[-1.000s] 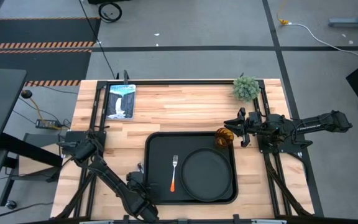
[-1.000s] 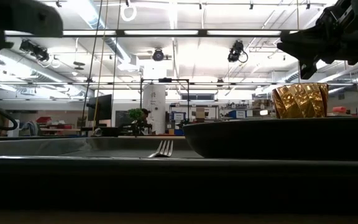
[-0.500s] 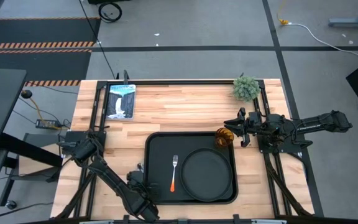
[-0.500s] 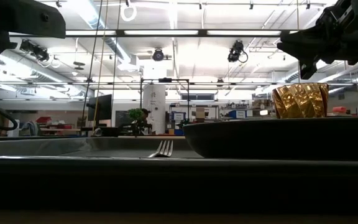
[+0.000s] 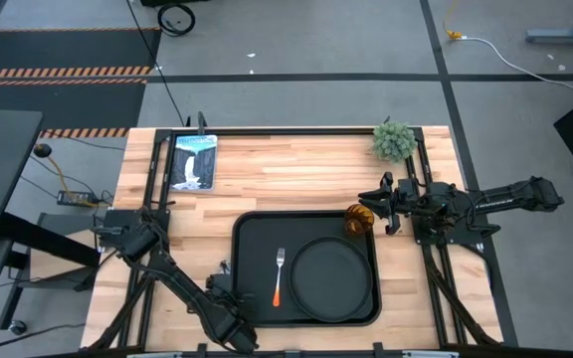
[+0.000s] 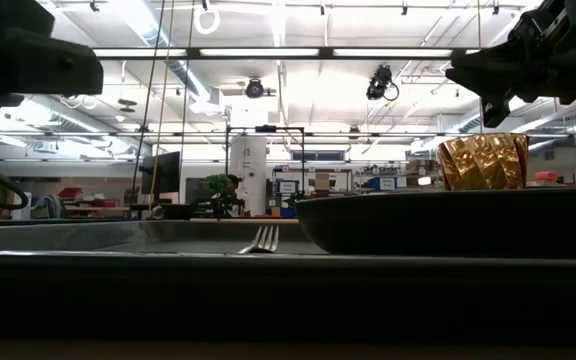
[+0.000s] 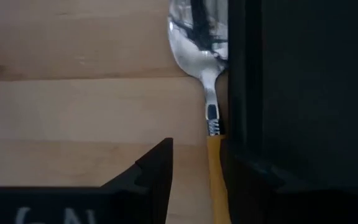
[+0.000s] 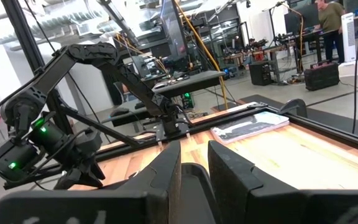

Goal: Pick and place plate/cup/fork/spoon on tray
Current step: Put the yellow spoon to the left of the orange fork on the black tray

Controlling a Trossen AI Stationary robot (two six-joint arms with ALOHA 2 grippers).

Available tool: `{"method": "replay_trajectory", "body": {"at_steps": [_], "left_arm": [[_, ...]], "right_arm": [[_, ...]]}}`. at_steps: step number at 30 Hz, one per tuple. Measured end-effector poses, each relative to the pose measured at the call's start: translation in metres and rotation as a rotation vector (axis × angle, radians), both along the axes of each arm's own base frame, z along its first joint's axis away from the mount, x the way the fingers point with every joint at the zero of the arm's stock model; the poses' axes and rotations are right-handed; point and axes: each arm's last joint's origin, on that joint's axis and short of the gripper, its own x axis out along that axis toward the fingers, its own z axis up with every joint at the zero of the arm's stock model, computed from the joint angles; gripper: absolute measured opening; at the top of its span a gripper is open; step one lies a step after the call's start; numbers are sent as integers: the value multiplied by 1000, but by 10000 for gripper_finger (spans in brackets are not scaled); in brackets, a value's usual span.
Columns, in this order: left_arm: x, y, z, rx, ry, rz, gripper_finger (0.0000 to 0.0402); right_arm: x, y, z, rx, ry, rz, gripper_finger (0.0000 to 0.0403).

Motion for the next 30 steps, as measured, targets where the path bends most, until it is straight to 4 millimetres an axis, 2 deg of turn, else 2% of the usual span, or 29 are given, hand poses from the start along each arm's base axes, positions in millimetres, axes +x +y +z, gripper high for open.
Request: {"method": "replay_trajectory", "body": {"at_steps": [13,18,30], "left_arm": [[16,10,-3,-25,-16,-61,141],[13,13,-3,-53,55,-12,142],[5,6,-3,-4,15,23,160]], "right_arm": [[0,0,0,0,0,0,88],[0,0,0,0,0,0,88],[0,0,0,0,0,0,88]]}}
